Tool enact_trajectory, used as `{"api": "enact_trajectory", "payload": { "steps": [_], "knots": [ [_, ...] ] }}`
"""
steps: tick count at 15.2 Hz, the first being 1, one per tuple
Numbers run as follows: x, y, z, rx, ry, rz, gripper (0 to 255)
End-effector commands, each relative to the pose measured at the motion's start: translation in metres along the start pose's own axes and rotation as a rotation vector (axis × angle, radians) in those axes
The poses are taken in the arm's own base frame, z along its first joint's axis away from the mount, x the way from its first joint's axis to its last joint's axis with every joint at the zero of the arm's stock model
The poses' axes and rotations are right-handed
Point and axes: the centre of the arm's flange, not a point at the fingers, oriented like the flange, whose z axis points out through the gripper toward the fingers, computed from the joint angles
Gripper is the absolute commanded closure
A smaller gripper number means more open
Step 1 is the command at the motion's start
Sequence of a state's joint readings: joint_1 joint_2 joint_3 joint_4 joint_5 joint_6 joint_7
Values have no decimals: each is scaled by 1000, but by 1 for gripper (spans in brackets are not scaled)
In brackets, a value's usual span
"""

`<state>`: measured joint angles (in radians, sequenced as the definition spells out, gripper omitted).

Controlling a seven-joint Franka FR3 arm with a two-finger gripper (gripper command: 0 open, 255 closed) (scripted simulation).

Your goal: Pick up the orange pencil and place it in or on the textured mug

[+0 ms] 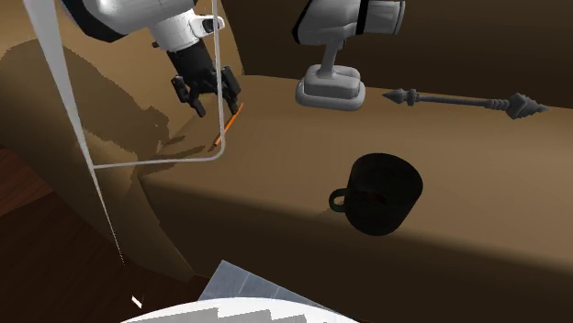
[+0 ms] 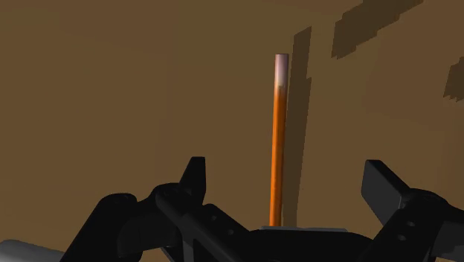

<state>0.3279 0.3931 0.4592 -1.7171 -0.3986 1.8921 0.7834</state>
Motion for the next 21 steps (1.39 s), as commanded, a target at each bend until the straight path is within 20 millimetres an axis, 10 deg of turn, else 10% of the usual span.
{"api": "enact_trajectory", "payload": {
  "steps": [1,12,13,21],
  "knots": [
    [1,-2,11,0,1,0,0],
    [1,-1,30,0,1,0,0],
    [1,-1,30,0,1,0,255],
    [1,-2,30,0,1,0,255]
  ]
}}
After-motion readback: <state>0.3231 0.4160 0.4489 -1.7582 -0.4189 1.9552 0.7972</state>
